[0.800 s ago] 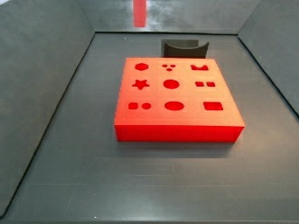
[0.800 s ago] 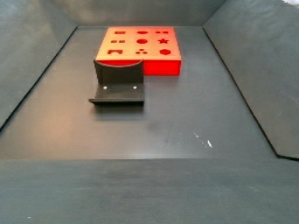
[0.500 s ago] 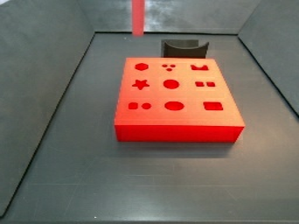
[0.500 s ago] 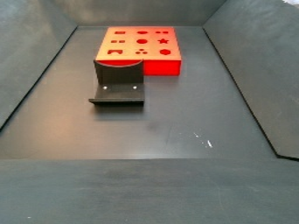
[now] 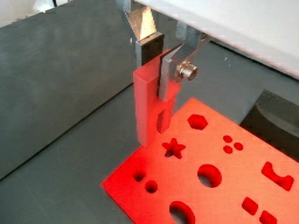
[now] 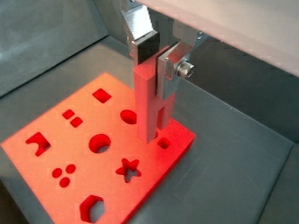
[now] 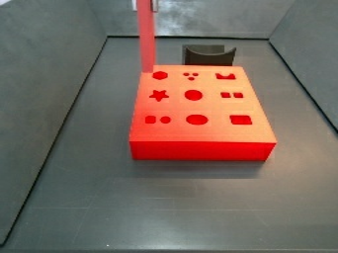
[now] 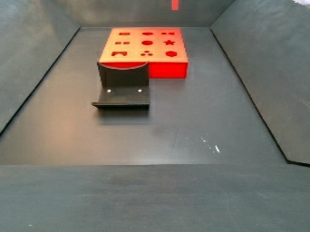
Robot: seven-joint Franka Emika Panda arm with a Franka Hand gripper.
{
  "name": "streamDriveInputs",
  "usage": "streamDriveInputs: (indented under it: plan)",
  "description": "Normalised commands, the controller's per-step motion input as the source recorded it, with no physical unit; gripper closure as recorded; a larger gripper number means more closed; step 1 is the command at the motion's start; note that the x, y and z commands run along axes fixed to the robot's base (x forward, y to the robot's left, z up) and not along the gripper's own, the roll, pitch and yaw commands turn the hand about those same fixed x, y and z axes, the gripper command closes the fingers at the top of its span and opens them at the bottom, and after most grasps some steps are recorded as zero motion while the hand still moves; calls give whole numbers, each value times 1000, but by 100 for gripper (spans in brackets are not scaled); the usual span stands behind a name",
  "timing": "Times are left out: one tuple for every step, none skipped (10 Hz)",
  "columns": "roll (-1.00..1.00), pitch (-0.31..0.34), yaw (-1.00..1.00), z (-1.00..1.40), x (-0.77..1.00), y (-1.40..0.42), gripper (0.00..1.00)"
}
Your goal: Insert the double-square object.
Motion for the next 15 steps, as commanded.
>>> streamDriveInputs:
  plan:
    - [0,-164,-934,0,131,77,100]
    - [0,-161,-966,0,106,80,100]
    - [0,-160,-969,0,103,77,100]
    - [24,-159,-957,0,117,43,100]
    - [104,-106,-826,-171,317,23,100]
    - [157,-29,-543,-269,640,0,100]
    - [157,0,-374,-320,766,0,100]
    - [133,-3,-371,-349,820,0,100]
    - [114,-11,-380,-314,814,0,100]
    - [96,-10,-337,-277,894,29,100]
    - [89,-13,-309,-263,937,60,100]
    - [44,-37,-363,-254,897,94,100]
    - [0,-36,-417,-220,854,146,100]
    - [-31,-11,-451,-80,831,203,100]
    - [-67,0,-471,-6,817,220,100]
